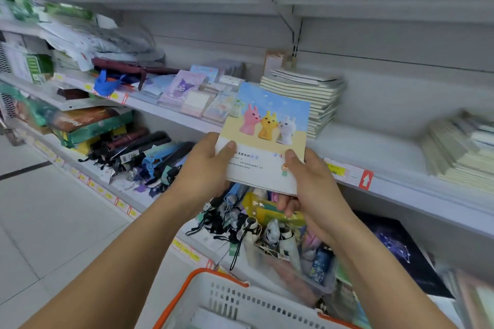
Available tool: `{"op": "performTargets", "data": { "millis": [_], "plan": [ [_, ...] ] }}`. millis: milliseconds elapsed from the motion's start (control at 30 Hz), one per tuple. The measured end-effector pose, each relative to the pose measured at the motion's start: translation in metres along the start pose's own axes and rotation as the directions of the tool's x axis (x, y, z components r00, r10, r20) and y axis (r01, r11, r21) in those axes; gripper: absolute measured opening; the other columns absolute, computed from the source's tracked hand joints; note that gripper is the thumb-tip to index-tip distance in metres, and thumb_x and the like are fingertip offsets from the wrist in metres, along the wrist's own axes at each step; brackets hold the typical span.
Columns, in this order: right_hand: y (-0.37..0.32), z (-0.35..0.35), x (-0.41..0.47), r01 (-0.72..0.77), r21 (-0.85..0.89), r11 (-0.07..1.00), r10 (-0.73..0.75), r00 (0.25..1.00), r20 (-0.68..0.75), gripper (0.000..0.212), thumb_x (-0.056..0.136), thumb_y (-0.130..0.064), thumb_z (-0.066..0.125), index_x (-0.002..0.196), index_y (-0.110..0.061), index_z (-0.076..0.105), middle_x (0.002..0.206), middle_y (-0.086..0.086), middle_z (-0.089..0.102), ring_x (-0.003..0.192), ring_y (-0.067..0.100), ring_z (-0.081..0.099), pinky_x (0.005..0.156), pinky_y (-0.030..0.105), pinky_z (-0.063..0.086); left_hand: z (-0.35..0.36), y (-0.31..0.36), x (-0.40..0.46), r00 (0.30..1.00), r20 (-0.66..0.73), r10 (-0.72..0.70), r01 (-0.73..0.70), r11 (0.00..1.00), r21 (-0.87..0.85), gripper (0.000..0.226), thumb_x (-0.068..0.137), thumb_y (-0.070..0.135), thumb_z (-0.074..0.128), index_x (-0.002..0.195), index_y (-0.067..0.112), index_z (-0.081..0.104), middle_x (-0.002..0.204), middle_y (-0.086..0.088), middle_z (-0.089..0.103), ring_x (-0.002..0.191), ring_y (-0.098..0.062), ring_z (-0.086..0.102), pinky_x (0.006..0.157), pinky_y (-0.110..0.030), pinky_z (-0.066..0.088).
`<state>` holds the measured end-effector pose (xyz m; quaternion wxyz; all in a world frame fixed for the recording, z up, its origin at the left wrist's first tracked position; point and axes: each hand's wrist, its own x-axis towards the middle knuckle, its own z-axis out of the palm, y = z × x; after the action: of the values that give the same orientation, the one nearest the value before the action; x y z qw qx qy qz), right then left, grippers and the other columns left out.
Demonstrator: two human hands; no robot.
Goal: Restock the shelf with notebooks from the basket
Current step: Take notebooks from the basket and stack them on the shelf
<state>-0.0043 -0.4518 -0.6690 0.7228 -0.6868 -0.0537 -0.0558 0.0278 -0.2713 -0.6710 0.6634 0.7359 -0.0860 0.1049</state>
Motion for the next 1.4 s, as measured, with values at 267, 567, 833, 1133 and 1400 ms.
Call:
{"op": "performTargets", "data": {
  "millis": [267, 567, 833, 1133, 1400],
  "plan": [
    [-0.060, -0.029, 0.057, -0.008, 0.307, 0.952, 0.022, 0.999, -0.042, 0.014, 0.106, -0.007, 0.043, 0.107, -0.006, 0.057, 0.090, 0.008, 0.063, 0.042, 0.007, 0.043, 0.033, 0.015, 0.031, 0.000, 0.030, 0.013, 0.999, -0.001, -0.050, 0.045, 0.908, -0.417, 0.031, 0.091, 0.053, 0.054, 0.113, 0.031, 0.057, 0.089, 0.000, 0.075, 0.053, -0.017, 0.061, 0.041, -0.027, 0.045],
    [-0.118, -0.061, 0.216, -0.141, -0.166, 0.976, 0.094, 0.961, -0.262, 0.004, 0.103, -0.002, 0.050, 0.106, -0.003, 0.049, 0.074, 0.012, 0.051, 0.038, 0.010, 0.051, 0.033, 0.015, 0.043, -0.014, 0.024, 0.017, 0.986, -0.075, -0.150, 0.110, 0.918, -0.381, 0.031, 0.097, 0.049, 0.049, 0.112, 0.025, 0.061, 0.095, 0.001, 0.076, 0.062, -0.015, 0.069, 0.045, -0.026, 0.050],
    [-0.120, -0.075, 0.240, -0.227, -0.647, 0.728, 0.037, 0.955, -0.293, 0.043, 0.077, -0.035, 0.086, 0.078, -0.013, 0.050, 0.053, 0.002, 0.048, 0.038, 0.010, 0.037, 0.038, 0.016, 0.035, -0.010, 0.019, 0.018, 0.986, -0.069, -0.155, 0.122, 0.931, -0.344, 0.027, 0.097, 0.043, 0.052, 0.108, 0.021, 0.063, 0.088, -0.001, 0.076, 0.059, -0.017, 0.067, 0.041, -0.025, 0.048],
    [-0.101, -0.034, 0.179, 0.202, -0.939, 0.277, -0.604, 0.797, -0.007, 0.031, 0.093, -0.028, 0.058, 0.079, -0.003, 0.069, 0.078, 0.015, 0.072, 0.073, 0.032, 0.070, 0.071, 0.038, 0.057, -0.013, 0.006, 0.002, 0.966, 0.009, -0.257, 0.256, 0.963, -0.085, 0.028, 0.098, 0.044, 0.053, 0.105, 0.020, 0.066, 0.095, -0.003, 0.074, 0.059, -0.011, 0.067, 0.047, -0.023, 0.050],
    [0.249, 0.041, -0.050, -0.166, -0.848, 0.503, 0.605, 0.768, 0.209, 0.066, 0.081, -0.052, 0.076, 0.120, 0.000, 0.065, 0.120, 0.019, 0.068, 0.105, 0.032, 0.068, 0.084, 0.043, 0.057, -0.040, -0.049, -0.016, 0.693, 0.291, -0.660, 0.127, 0.508, 0.852, 0.044, 0.097, 0.052, 0.047, 0.120, 0.016, 0.057, 0.105, -0.001, 0.068, 0.089, -0.019, 0.071, 0.078, -0.037, 0.059]
  ]
}}
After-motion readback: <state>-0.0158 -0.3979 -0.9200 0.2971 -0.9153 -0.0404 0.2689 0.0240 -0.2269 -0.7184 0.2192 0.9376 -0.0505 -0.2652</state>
